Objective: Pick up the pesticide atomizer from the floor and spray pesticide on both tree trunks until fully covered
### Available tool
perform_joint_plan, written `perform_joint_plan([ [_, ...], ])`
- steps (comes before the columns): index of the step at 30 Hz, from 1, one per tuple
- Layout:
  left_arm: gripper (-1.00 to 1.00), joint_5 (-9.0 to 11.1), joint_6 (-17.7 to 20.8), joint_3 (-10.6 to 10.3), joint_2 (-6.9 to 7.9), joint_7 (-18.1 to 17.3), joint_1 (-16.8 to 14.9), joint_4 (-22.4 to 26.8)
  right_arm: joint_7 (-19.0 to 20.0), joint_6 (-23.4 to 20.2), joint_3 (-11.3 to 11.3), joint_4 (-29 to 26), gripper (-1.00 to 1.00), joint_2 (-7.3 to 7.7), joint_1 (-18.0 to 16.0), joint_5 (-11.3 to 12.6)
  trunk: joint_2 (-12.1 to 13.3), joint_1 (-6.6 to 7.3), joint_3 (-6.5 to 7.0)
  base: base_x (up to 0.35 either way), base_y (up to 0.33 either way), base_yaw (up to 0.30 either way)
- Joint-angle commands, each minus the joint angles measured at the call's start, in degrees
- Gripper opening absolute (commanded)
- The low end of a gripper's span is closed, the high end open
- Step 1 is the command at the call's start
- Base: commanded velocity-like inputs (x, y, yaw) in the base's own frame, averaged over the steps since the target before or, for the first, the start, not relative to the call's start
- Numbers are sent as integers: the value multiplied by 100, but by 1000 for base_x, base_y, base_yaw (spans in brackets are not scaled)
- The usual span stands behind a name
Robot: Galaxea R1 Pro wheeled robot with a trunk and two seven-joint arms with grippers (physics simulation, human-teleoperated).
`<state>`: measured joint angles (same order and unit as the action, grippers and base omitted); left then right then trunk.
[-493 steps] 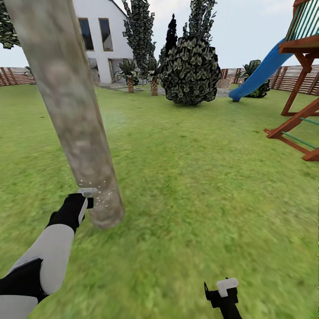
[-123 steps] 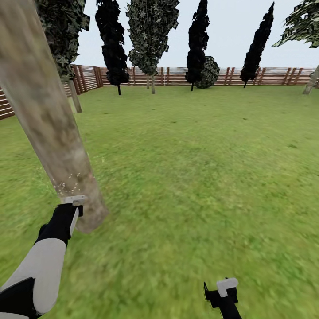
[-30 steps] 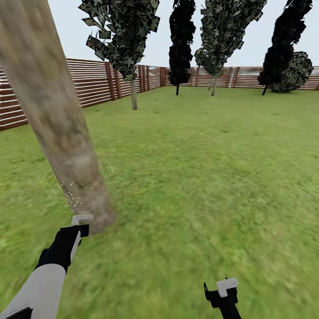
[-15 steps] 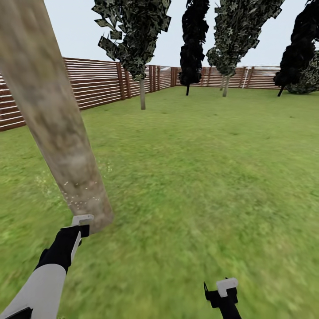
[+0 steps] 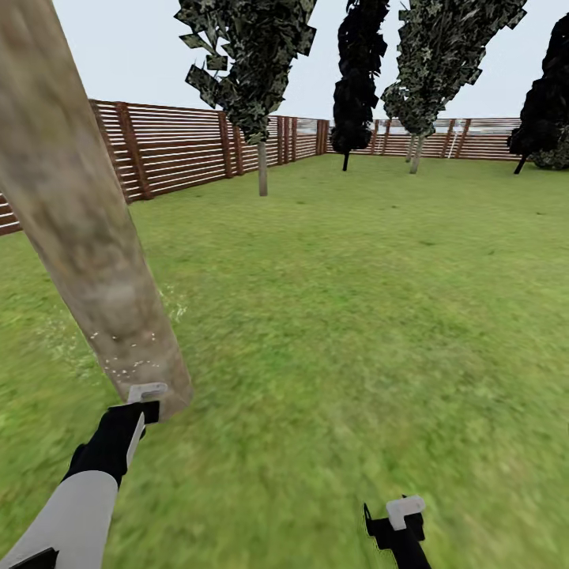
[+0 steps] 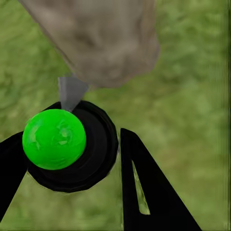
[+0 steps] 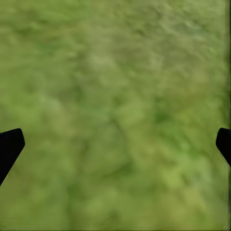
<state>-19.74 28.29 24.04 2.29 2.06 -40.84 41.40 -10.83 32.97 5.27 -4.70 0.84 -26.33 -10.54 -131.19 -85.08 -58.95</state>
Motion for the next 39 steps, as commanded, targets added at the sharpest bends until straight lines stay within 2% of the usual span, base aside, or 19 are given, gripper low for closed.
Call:
perform_joint_plan([
  [1, -100, -8, 27, 4, -1, 5, -3, 8, -60, -1, 45, 4, 100, 1, -3, -36, -2, -1, -5, 170, -234, 0],
  [6, -100, -5, 27, 4, -1, 5, -3, 8, -60, -1, 45, 4, 100, -5, -3, -36, -2, -1, -5, 178, -234, 72],
  [19, -100, -1, 27, 4, 1, 5, -3, 8, -60, -1, 45, 4, 100, -5, -3, -36, -2, -1, -5, 189, -228, 272],
  [23, -100, 16, 48, 5, -9, 0, -32, 79, -60, -1, 45, 3, 100, -5, -3, -36, -2, -1, -5, 7, -18, 277],
  [24, -100, 15, 69, 0, -9, -6, -57, 83, -60, -1, 45, 4, 100, -4, -3, -36, -2, -1, -5, 1, -2, 277],
  [26, -100, 14, 386, -24, -22, -32, -106, 105, -60, -1, 45, 2, 100, -5, -3, -36, -2, -1, -5, 0, 0, 277],
  [28, -100, 19, 592, -142, -67, -42, -218, 295, -60, -1, 45, -3, 100, -11, -3, -32, -2, -1, -10, 0, 0, 277],
  [29, -100, 19, 667, -210, -152, -40, -355, 349, -60, -1, 45, -4, 100, -13, -3, -31, -2, -1, -13, 0, 0, 192],
  [30, -100, 13, 925, -265, -375, -37, -617, 366, -60, -1, 45, 0, 100, -2, -3, -35, -2, -1, -13, 0, 0, 33],
  [31, -100, 10, 966, -303, -417, -37, -728, 371, -60, -1, 45, 3, 100, 1, -3, -35, -2, -1, -13, 0, 0, 14],
  [32, -100, 3, 1072, -306, -258, -42, -846, 411, -60, -1, 45, 4, 100, 3, -3, -35, -2, -1, -13, 0, 0, 2],
  [34, -100, 20, 1104, -284, 201, -47, -827, 458, -60, -1, 45, 4, 100, 4, -3, -35, -2, -1, -13, 0, 0, 0],
  [35, -100, 19, 1101, -307, 256, -47, -817, 467, -60, -1, 45, 4, 100, 4, -3, -35, -2, -1, -13, 0, 0, 0],
  [36, -100, 21, 1100, -320, 201, -48, -852, 472, -60, -3, 45, 4, 100, 4, -3, -36, -2, -1, -13, 0, 0, 0],
  [38, -100, 13, 1131, -335, -177, -40, -1051, 474, -60, -1, 41, 1, 100, 4, -3, -36, -2, -1, -13, 0, 0, 0],
  [39, -100, 13, 1136, -333, -200, -40, -1085, 474, -60, -1, 41, 2, 100, 4, -3, -36, -2, -1, -13, 0, 0, 0],
])
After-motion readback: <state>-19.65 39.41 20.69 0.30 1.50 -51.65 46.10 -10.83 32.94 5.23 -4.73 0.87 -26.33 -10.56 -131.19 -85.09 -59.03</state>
